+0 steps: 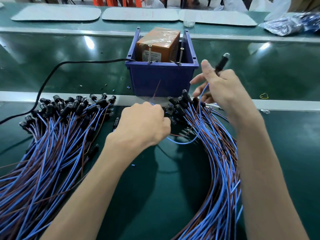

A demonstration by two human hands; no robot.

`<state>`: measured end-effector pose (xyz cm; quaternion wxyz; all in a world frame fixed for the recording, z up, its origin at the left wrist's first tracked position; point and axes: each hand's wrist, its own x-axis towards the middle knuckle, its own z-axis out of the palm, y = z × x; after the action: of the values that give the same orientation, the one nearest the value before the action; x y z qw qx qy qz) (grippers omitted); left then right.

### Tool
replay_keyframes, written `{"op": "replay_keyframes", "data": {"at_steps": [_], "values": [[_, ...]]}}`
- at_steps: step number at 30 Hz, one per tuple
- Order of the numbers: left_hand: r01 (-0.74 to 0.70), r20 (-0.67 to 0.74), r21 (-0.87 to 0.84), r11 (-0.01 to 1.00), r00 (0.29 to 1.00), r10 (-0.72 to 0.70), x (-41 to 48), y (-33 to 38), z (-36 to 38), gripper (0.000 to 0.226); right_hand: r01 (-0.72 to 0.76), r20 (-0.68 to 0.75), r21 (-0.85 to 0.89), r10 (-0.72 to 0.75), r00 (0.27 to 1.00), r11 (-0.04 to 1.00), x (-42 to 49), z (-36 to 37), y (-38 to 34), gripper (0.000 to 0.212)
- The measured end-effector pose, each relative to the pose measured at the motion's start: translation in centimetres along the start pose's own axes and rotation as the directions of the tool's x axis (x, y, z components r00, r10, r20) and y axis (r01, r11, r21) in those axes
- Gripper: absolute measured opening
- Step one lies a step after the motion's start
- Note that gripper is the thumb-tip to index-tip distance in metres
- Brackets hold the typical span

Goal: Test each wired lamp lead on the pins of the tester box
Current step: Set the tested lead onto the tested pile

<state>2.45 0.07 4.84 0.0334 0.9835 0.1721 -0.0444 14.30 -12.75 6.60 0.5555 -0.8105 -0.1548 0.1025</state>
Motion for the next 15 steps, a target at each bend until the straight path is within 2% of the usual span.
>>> {"op": "replay_keyframes", "data": {"at_steps": [2, 5, 7, 10, 12, 15], "values": [[-0.029, 0.088, 0.05, 0.998, 0.996, 0.025, -0.5, 0.1, -0.5, 0.031, -0.024, -0.049, 0.088, 0.028, 0.998, 0.996, 0.2, -0.5, 0.2, 0.036], [-0.08, 0.231, 0.098, 0.992, 0.971, 0.056, -1.3, 0.7, -1.2, 0.034, -0.024, -0.075, 0.132, 0.034, 0.997, 0.991, 0.4, -1.0, 0.6, 0.022], [-0.145, 0.31, 0.099, 0.984, 0.945, 0.108, -1.8, 1.3, -1.5, 0.037, -0.008, -0.065, 0.124, 0.016, 0.998, 0.992, 0.4, -1.1, 0.8, 0.02], [-0.296, 0.372, 0.043, 0.954, 0.891, 0.26, -2.9, 2.7, -2.1, 0.04, 0.017, -0.015, 0.046, -0.016, 1.0, 0.999, 0.4, -1.0, 0.8, 0.018], [-0.407, 0.395, -0.032, 0.913, 0.834, 0.386, -3.8, 3.8, -2.0, 0.035, 0.02, 0.046, -0.03, -0.019, 0.999, 0.999, 0.4, -0.9, 0.9, 0.016], [-0.538, 0.492, -0.138, 0.832, 0.691, 0.529, -4.9, 5.2, -1.3, 0.018, 0.001, 0.197, -0.148, 0.028, 0.98, 0.989, 0.1, -0.7, 1.3, 0.014]]}}
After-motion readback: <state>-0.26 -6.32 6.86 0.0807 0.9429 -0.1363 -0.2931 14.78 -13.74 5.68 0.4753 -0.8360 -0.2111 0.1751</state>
